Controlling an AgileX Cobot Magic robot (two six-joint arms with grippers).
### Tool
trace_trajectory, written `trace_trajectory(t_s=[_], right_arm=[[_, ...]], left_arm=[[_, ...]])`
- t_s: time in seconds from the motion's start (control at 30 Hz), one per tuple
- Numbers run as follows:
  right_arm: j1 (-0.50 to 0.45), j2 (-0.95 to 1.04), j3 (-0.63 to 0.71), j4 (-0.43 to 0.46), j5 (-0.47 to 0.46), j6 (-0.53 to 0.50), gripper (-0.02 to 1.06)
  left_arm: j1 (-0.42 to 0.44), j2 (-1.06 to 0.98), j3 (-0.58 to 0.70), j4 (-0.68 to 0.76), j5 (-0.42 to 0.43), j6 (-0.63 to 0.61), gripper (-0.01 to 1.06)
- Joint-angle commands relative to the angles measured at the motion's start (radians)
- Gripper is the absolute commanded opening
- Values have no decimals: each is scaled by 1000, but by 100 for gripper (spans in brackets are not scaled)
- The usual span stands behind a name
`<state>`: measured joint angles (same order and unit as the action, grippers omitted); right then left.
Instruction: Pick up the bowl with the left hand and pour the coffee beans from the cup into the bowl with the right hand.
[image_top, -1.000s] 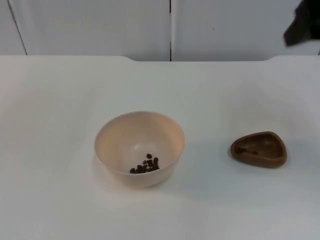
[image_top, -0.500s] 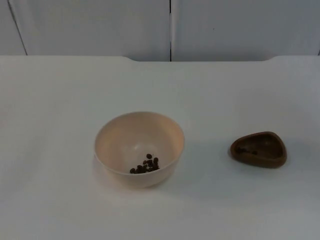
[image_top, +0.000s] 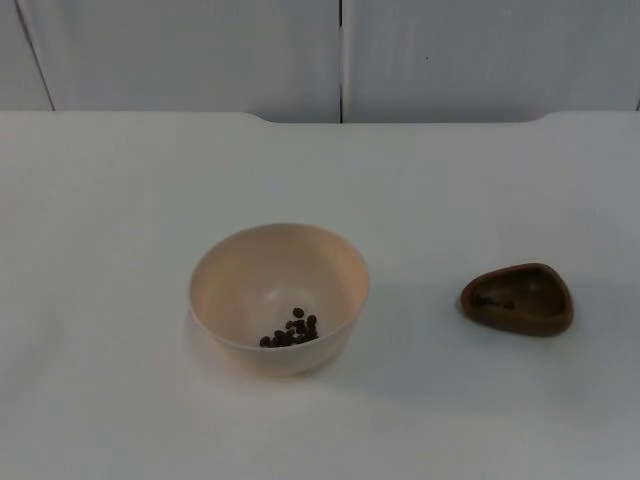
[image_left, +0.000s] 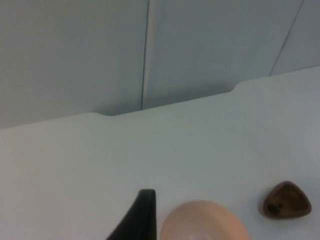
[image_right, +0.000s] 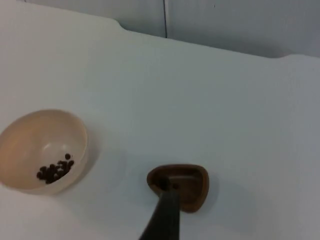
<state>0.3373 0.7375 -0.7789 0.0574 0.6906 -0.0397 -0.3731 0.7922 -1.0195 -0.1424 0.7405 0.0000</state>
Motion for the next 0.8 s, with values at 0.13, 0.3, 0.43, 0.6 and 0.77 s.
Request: trace_trajectory(t_s=[0.13, 0.3, 0.43, 0.6, 0.77], right_arm=[[-3, -174, 120, 0, -5, -6, 75], [-3, -284, 163, 4, 38, -2, 75], [-3, -366, 171, 5, 86, -2, 75], [-3, -462, 171, 5, 160, -2, 75], [-3, -540, 172, -9, 254, -6, 75]], left_arm=[[2, -67, -1, -6, 66, 29, 97], [2, -142, 69, -28, 53, 47, 97], [2, -229, 193, -35, 10, 47, 97], [2, -346, 301, -29, -5, 47, 97], [2, -475, 371, -6, 9, 47, 97]])
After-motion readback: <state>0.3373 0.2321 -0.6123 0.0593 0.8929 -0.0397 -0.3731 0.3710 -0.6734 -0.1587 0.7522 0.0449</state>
